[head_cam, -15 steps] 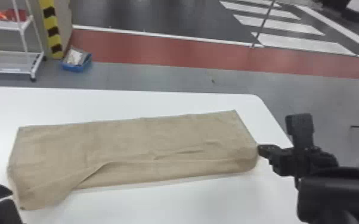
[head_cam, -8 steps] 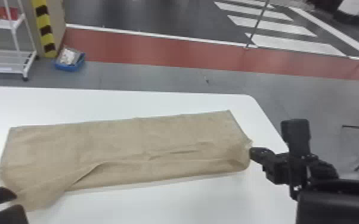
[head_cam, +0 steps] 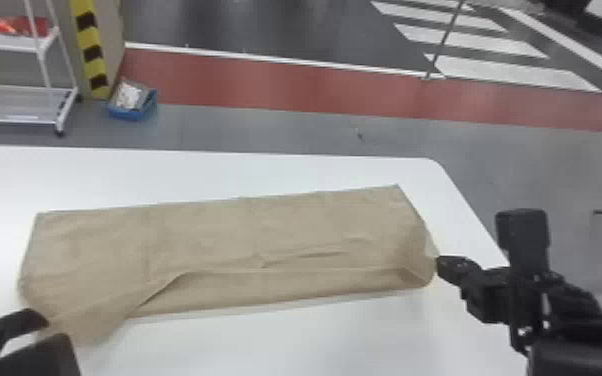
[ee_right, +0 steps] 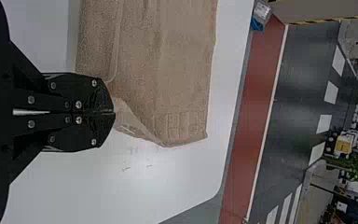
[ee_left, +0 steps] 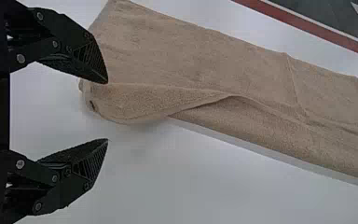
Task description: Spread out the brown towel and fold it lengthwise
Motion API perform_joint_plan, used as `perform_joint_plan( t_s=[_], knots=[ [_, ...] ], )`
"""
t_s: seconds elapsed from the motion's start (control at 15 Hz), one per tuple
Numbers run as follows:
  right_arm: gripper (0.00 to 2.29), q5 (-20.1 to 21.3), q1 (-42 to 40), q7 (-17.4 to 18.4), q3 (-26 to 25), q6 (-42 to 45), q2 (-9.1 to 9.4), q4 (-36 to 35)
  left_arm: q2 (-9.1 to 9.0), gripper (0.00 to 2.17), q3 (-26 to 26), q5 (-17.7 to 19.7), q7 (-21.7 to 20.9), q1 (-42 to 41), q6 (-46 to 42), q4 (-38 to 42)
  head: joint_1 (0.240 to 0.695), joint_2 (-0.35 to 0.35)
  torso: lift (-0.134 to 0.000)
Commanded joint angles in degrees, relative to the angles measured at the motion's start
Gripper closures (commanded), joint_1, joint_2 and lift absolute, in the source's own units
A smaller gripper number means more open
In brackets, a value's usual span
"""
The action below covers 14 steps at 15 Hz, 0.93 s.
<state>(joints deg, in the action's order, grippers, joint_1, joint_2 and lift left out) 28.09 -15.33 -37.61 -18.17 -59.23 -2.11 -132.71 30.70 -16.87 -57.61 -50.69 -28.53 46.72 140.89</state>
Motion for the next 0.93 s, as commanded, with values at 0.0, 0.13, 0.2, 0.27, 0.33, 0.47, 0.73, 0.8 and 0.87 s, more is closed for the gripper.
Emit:
perform_joint_plan(
  t_s=[0.0, 0.13, 0.2, 0.27, 0.33, 0.47, 0.73, 0.8, 0.87],
  knots=[
    [1.35, -0.32, 0.04, 0.08, -0.20, 0.03, 0.00, 0.17, 0.06, 0.52, -0.27, -0.05, 0.68, -0.03, 0.00, -0.17, 0.695, -0.250, -0.124],
    [1.35, -0.32, 0.12, 0.08, -0.20, 0.03, 0.00, 0.25, 0.06, 0.58, -1.41, -1.90, 1.11, -0.12, -0.18, -0.17, 0.695, -0.248, -0.124],
    [1.35, -0.41, 0.12, 0.08, -0.20, 0.03, 0.00, 0.25, 0.06, 0.64, -1.50, -2.07, 1.03, -0.03, -0.35, -0.17, 0.695, -0.248, -0.124],
    [1.35, -0.41, 0.12, 0.08, -0.29, 0.03, 0.00, 0.25, -0.03, 0.64, -1.50, -2.07, 0.94, -0.03, -0.53, -0.17, 0.695, -0.251, -0.124],
    [1.35, -0.41, 0.21, 0.08, -0.46, -0.15, 0.00, 0.25, 0.06, 0.64, -1.50, -2.25, 0.85, -0.03, -0.53, -0.17, 0.695, -0.253, -0.124],
    [1.35, -0.41, 0.30, 0.08, -0.73, 0.03, 0.00, 0.61, -0.03, 0.72, -1.58, -2.42, 1.11, -0.03, -0.53, -0.17, 0.695, -0.258, -0.124],
    [1.35, -0.41, 0.48, 0.08, -0.73, -0.15, 0.00, 0.61, -0.03, 1.27, -1.58, -2.78, 1.29, -0.03, -1.41, -0.44, 0.695, -0.263, -0.124],
    [1.35, -0.41, 0.48, 0.08, -0.90, -0.15, 0.00, 0.61, -0.03, 1.50, -1.58, -2.86, 1.99, -0.03, -1.23, -0.61, 0.695, -0.264, -0.124],
    [1.35, -0.41, 0.48, 0.08, -1.08, -0.15, 0.00, 0.52, 0.06, 1.50, -1.58, -2.86, 1.99, 0.06, -1.23, -0.88, 0.695, -0.263, -0.124]
  ],
)
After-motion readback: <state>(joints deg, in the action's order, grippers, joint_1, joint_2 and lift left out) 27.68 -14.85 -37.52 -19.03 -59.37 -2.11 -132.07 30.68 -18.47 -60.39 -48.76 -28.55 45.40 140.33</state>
